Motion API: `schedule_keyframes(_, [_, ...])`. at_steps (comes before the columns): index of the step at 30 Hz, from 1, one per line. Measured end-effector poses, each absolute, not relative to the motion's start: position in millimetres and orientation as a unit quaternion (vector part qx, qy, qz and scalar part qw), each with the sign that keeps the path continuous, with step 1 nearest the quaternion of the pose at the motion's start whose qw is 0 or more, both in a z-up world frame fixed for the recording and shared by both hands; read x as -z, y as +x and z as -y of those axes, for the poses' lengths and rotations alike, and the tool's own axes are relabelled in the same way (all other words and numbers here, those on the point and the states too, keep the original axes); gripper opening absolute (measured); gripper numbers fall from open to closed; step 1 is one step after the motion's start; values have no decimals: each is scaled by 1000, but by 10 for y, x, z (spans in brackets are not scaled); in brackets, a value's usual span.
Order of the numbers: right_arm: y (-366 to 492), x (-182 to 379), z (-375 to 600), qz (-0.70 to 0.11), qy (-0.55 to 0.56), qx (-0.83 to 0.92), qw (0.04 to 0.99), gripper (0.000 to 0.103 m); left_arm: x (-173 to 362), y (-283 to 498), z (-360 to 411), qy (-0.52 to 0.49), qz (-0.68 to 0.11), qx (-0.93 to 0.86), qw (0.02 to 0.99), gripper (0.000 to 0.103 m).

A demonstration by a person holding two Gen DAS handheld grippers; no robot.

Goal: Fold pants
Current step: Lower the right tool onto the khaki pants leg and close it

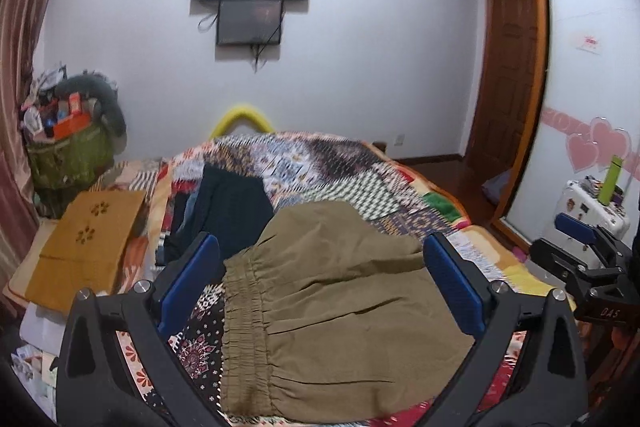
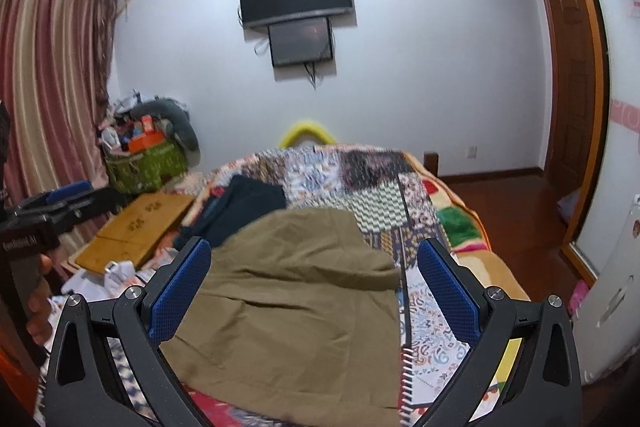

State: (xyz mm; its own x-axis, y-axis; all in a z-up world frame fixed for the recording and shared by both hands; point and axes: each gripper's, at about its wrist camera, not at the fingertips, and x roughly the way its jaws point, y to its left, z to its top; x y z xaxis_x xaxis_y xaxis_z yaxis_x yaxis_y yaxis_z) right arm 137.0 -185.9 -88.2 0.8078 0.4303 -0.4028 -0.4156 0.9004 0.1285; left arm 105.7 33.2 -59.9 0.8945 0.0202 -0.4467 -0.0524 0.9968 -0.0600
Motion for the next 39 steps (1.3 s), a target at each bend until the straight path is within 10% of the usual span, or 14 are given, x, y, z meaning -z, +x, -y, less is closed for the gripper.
schedule_keyframes(16, [2433, 1948, 1981, -408, 1, -221, 886, 88, 1619, 2137, -1175, -43, -380, -98, 919, 98])
schedule_keyframes(30, [3154, 2560, 1930, -511, -5, -248, 823, 39, 2305, 2534, -1319, -35, -491, -52, 869, 82])
schedule_keyframes(39, [3166, 2706, 1872, -514, -28, -253, 819, 36, 2577, 2602, -1380, -76, -517, -29, 852, 82])
